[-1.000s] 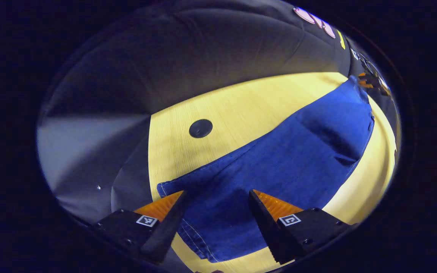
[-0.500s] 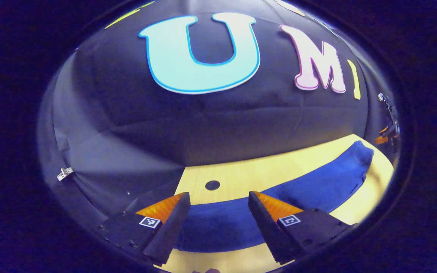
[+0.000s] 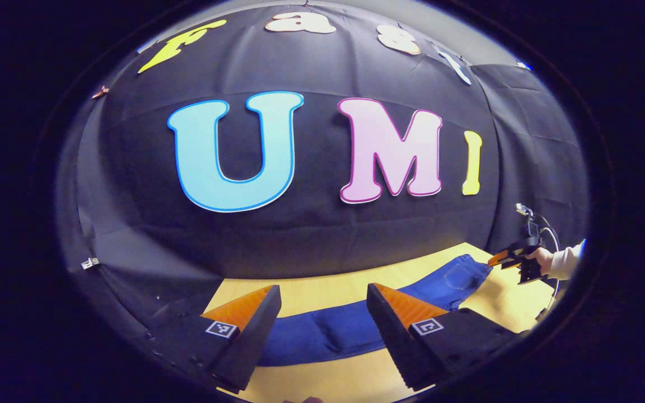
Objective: Grasp the waist and the cuffs of the jeans and fold them to make the two legs overlap; first hold the waist and fold one-third of the jeans toward the cuffs, then hold the cuffs and fold the remaining one-third in the same direction to finish folding.
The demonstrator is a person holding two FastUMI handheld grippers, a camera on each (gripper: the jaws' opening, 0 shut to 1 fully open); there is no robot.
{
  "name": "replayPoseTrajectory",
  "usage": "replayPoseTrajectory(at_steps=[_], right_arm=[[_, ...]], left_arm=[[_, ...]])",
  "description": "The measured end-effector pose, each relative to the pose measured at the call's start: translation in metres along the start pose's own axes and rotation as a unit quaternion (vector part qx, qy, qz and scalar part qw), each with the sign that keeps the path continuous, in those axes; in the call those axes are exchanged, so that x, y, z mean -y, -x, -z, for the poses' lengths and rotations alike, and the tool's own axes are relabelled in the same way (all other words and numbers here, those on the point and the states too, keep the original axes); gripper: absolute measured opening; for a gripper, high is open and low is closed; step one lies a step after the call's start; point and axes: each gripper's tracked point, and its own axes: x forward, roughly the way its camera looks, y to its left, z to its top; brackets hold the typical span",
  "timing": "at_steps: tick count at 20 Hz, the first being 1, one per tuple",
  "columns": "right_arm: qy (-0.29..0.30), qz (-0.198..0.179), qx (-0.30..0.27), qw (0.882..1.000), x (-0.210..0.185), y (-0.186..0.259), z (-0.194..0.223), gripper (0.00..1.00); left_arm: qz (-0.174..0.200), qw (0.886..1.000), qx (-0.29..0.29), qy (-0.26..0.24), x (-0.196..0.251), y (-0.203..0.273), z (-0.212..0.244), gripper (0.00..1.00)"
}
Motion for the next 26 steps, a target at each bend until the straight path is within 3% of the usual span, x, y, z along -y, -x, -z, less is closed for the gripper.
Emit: replayPoseTrajectory(at_steps=[3,5,6,7,8,9,12,15,16,17,20,21,23,26], right_arm=[[-0.016,0.051,0.006,0.999,0.025,-0.030,-0.002,0.97],[-0.042,0.061,-0.012,0.997,0.030,-0.042,0.005,0.98],[-0.057,0.061,-0.033,0.996,0.032,-0.043,0.011,0.98],[-0.068,0.058,-0.007,0.996,0.030,-0.045,-0.005,0.98],[-0.081,0.054,-0.001,0.995,0.027,-0.053,-0.012,0.91],[-0.109,0.050,-0.014,0.993,0.023,-0.057,-0.009,0.97],[-0.132,0.051,-0.010,0.990,0.023,-0.064,-0.014,1.00],[-0.125,0.061,0.001,0.990,0.027,-0.059,-0.018,0.72],[-0.124,0.068,0.005,0.990,0.029,-0.063,-0.018,0.76],[-0.124,0.063,0.005,0.990,0.029,-0.064,-0.013,0.58],[-0.131,0.031,-0.002,0.991,0.024,-0.065,-0.011,0.37],[-0.143,0.017,-0.001,0.990,0.023,-0.067,-0.013,0.22],[-0.146,0.006,0.018,0.989,0.024,-0.070,-0.018,0.06],[-0.084,0.001,0.078,0.993,0.011,-0.047,-0.038,0.05]], left_arm=[[0.036,0.999,-0.007,-0.022,0.032,-0.004,-0.007,0.97],[0.054,0.998,-0.013,-0.027,0.046,-0.008,-0.005,0.97],[0.060,0.998,-0.016,-0.024,0.051,-0.013,-0.004,0.97],[0.064,0.998,-0.020,-0.018,0.054,-0.016,-0.003,0.97],[0.065,0.998,-0.024,-0.010,0.055,-0.019,-0.001,0.97],[0.064,0.998,-0.029,-0.001,0.056,-0.023,0.002,0.97],[0.055,0.997,-0.044,0.030,0.053,-0.030,0.014,0.97],[0.042,0.996,-0.055,0.051,0.046,-0.032,0.021,0.98],[0.038,0.996,-0.059,0.055,0.044,-0.030,0.025,0.98],[0.034,0.996,-0.060,0.058,0.041,-0.028,0.026,0.98],[0.020,0.995,-0.070,0.061,0.032,-0.026,0.034,0.98],[0.016,0.995,-0.074,0.063,0.029,-0.025,0.038,0.98],[0.010,0.994,-0.083,0.066,0.026,-0.023,0.047,0.98],[0.010,0.994,-0.086,0.066,0.026,-0.023,0.050,0.98]])
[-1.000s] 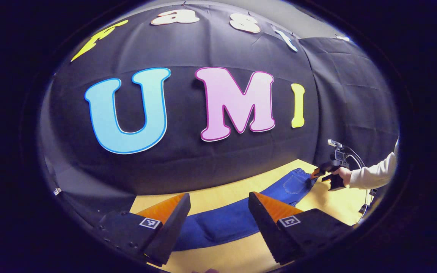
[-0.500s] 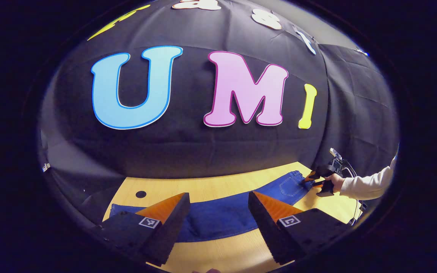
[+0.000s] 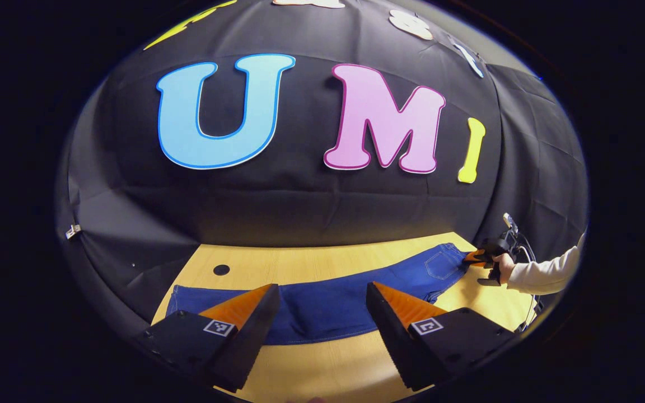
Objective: Grasp the waist and the cuffs of the jeans and fold them to make the two legs overlap; first hold the waist and fold one-third of the jeans toward the cuffs, then hold the cuffs and fold the remaining one-third in the same direction to finish folding.
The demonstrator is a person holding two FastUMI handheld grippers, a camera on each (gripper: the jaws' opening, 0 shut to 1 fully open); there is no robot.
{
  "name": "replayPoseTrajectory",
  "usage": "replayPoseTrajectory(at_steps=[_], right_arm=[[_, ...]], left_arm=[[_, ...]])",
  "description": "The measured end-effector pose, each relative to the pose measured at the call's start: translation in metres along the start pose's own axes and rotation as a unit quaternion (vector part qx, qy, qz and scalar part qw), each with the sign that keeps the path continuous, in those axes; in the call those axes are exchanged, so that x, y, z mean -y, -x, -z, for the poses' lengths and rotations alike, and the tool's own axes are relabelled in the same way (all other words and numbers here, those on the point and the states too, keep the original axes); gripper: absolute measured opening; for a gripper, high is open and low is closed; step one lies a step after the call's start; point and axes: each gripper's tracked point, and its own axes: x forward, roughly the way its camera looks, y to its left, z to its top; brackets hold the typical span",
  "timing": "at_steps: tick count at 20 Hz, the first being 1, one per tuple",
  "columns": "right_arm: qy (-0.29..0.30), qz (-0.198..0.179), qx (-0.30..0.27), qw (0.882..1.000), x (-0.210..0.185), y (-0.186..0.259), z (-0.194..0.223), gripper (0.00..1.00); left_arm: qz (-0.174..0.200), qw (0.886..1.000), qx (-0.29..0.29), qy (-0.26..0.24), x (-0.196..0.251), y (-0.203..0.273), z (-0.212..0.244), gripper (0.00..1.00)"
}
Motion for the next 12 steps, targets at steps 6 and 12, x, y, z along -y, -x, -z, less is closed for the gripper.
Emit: replayPoseTrajectory(at_steps=[6,12], right_arm=[[0.092,-0.071,0.059,0.992,-0.096,0.065,-0.031,0.05],[0.234,-0.187,0.067,0.952,-0.209,0.149,0.003,0.05]], left_arm=[[0.019,1.000,0.012,0.014,0.012,0.011,0.002,0.98],[0.024,0.999,0.010,0.028,0.016,0.038,0.020,0.98]])
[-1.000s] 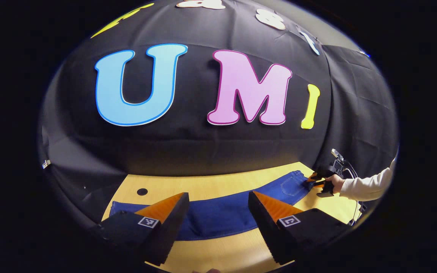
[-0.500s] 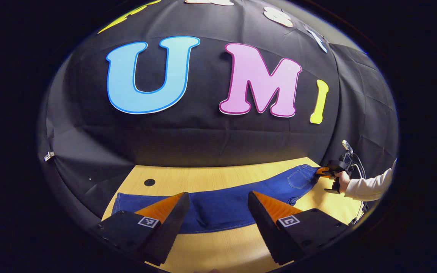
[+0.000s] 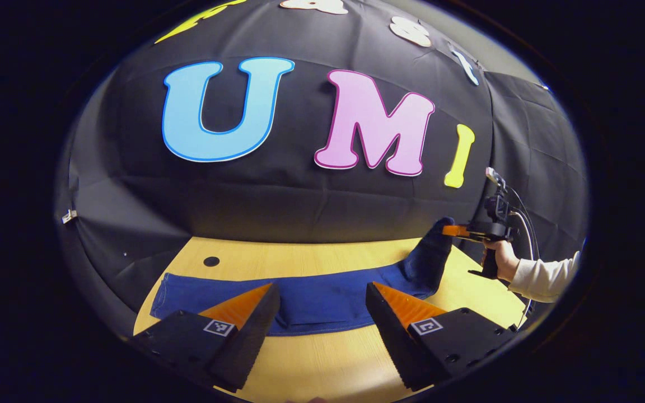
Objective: Grasp the waist and the cuffs of the jeans and fold them to make the two legs overlap; first hold the waist and fold one-third of the jeans toward the cuffs, then hold the cuffs and fold the remaining one-third in the same direction to finish folding.
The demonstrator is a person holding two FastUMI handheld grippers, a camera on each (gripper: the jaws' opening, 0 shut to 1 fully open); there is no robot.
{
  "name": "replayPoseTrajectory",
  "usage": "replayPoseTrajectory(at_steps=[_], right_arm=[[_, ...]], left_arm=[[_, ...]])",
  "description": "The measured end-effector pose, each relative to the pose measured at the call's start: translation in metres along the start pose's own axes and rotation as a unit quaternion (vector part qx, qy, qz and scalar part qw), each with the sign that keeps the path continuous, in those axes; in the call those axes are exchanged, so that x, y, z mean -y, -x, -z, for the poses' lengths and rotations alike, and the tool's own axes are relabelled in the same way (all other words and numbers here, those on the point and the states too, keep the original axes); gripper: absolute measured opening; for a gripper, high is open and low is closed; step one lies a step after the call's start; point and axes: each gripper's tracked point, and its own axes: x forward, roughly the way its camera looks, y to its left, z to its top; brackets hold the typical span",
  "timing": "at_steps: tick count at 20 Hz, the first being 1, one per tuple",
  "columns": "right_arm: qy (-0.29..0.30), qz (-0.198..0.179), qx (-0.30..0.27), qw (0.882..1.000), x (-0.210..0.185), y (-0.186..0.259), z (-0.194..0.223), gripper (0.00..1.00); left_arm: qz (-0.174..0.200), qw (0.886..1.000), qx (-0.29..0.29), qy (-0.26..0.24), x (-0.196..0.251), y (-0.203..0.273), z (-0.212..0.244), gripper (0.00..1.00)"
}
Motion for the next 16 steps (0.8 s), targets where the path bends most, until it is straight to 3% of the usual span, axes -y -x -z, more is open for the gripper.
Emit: replayPoseTrajectory(at_steps=[3,7,10,13,15,16], right_arm=[[0.038,-0.077,-0.009,0.996,-0.053,0.015,0.008,0.05],[0.100,-0.183,-0.046,0.977,-0.134,0.030,0.050,0.05],[0.104,-0.220,-0.071,0.967,-0.171,0.033,0.080,0.05],[0.095,-0.237,-0.104,0.961,-0.215,0.032,0.143,0.05],[0.084,-0.248,-0.134,0.956,-0.230,0.035,0.175,0.47],[0.103,-0.246,-0.133,0.955,-0.228,0.037,0.187,0.68]], left_arm=[[-0.010,1.000,0.002,0.010,-0.008,0.015,0.009,0.98],[-0.030,0.999,-0.002,0.025,-0.023,0.030,0.024,0.96],[-0.048,0.998,-0.008,0.043,-0.036,0.041,0.041,0.96],[-0.072,0.995,-0.016,0.064,-0.055,0.049,0.060,0.96],[-0.087,0.992,-0.018,0.085,-0.067,0.052,0.072,0.92],[-0.095,0.991,-0.017,0.097,-0.074,0.051,0.078,0.96]])
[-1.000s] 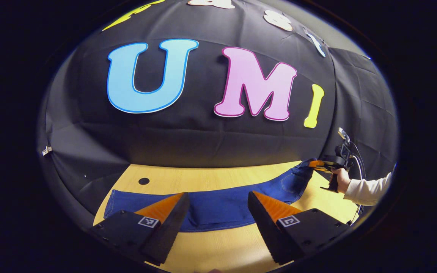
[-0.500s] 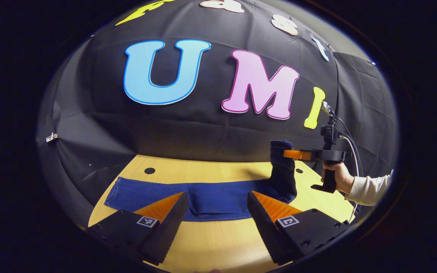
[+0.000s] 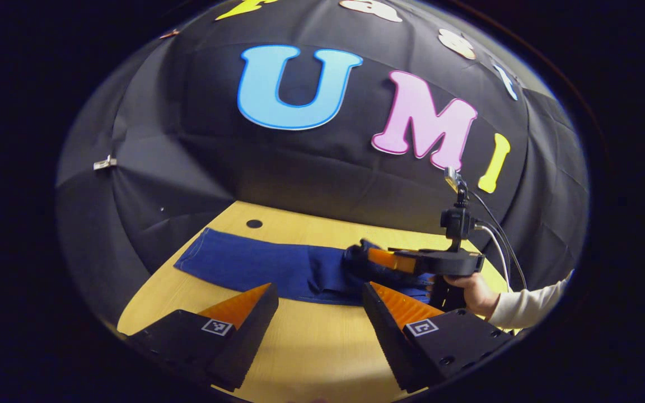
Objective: Grasp the waist and the cuffs of the jeans and fold them to make the two legs overlap; first hold the waist and fold one-third of the jeans toward the cuffs, then hold the cuffs and fold the remaining one-third in the same direction to finish folding.
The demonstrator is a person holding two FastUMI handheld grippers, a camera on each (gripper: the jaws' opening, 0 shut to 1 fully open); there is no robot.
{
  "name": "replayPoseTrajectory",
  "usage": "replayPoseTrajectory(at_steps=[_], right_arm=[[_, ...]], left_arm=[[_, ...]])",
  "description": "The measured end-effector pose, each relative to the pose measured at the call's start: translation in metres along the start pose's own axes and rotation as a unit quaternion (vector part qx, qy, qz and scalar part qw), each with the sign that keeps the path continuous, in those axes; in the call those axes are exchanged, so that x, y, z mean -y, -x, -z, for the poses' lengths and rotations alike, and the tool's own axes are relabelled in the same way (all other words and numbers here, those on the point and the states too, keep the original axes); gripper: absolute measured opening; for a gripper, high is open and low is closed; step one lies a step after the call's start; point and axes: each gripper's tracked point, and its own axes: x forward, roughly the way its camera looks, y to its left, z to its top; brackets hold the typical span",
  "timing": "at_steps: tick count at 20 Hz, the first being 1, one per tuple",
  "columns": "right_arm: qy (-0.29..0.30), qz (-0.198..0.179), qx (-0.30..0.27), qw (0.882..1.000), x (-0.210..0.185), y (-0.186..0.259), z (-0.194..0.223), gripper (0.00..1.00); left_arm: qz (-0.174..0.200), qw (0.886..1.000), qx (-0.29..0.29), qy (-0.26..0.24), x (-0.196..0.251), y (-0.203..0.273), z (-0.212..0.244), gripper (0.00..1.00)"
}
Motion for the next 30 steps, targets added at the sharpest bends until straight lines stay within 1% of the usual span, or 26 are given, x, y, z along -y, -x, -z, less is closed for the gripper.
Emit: replayPoseTrajectory(at_steps=[1,2,3,4,7,8,10,11,12,14,16,18,20,23,24,25,26,27,30], right_arm=[[0.021,0.010,0.003,1.000,0.002,0.004,0.003,0.89],[0.043,0.021,0.011,0.999,0.007,0.012,0.002,0.97],[0.053,0.031,0.020,0.998,0.006,0.019,-0.004,0.91],[0.054,0.035,0.028,0.998,0.005,0.025,-0.008,0.98],[0.062,0.053,0.045,0.996,0.017,0.061,-0.013,0.97],[0.068,0.057,0.048,0.995,0.020,0.069,-0.015,0.97],[0.084,0.063,0.050,0.993,0.022,0.084,-0.016,0.97],[0.095,0.072,0.056,0.991,0.026,0.092,-0.019,0.97],[0.102,0.081,0.075,0.989,0.027,0.101,-0.027,0.98],[0.104,0.078,0.095,0.987,0.020,0.114,-0.036,0.98],[0.105,0.074,0.091,0.988,0.015,0.122,-0.032,0.97],[0.116,0.078,0.096,0.986,0.016,0.124,-0.033,0.97],[0.139,0.079,0.107,0.981,0.020,0.123,-0.038,0.97],[0.139,0.084,0.096,0.982,0.034,0.118,-0.037,0.97],[0.138,0.091,0.093,0.982,0.040,0.118,-0.037,0.97],[0.140,0.102,0.092,0.981,0.047,0.118,-0.038,0.97],[0.141,0.110,0.093,0.980,0.052,0.120,-0.040,0.97],[0.140,0.115,0.092,0.979,0.054,0.120,-0.040,0.97],[0.138,0.121,0.080,0.980,0.059,0.120,-0.032,0.97]], left_arm=[[-0.008,1.000,0.001,0.011,-0.007,-0.003,0.002,0.96],[-0.021,1.000,0.003,0.021,-0.023,-0.006,0.004,0.96],[-0.038,0.999,0.004,0.031,-0.038,-0.011,0.004,0.96],[-0.057,0.997,0.003,0.044,-0.055,-0.017,0.004,0.96],[-0.125,0.989,-0.002,0.082,-0.113,-0.046,0.000,0.97],[-0.143,0.985,-0.004,0.095,-0.134,-0.055,0.001,0.96],[-0.167,0.979,-0.007,0.119,-0.164,-0.080,-0.005,0.96],[-0.179,0.975,-0.007,0.128,-0.179,-0.092,-0.007,0.96],[-0.196,0.971,-0.004,0.134,-0.200,-0.104,-0.008,0.96],[-0.230,0.963,-0.005,0.144,-0.238,-0.123,-0.005,0.96],[-0.253,0.955,-0.020,0.156,-0.270,-0.145,0.006,0.96],[-0.276,0.947,-0.036,0.160,-0.293,-0.156,0.017,0.95],[-0.288,0.943,-0.045,0.159,-0.310,-0.167,0.026,0.95],[-0.281,0.944,-0.062,0.164,-0.322,-0.183,0.038,0.94],[-0.282,0.942,-0.072,0.166,-0.323,-0.186,0.043,0.94],[-0.291,0.942,-0.066,0.155,-0.326,-0.185,0.040,0.95],[-0.290,0.943,-0.065,0.148,-0.329,-0.190,0.042,0.95],[-0.292,0.943,-0.063,0.143,-0.330,-0.193,0.041,0.89],[-0.294,0.944,-0.069,0.136,-0.330,-0.198,0.043,0.88]])
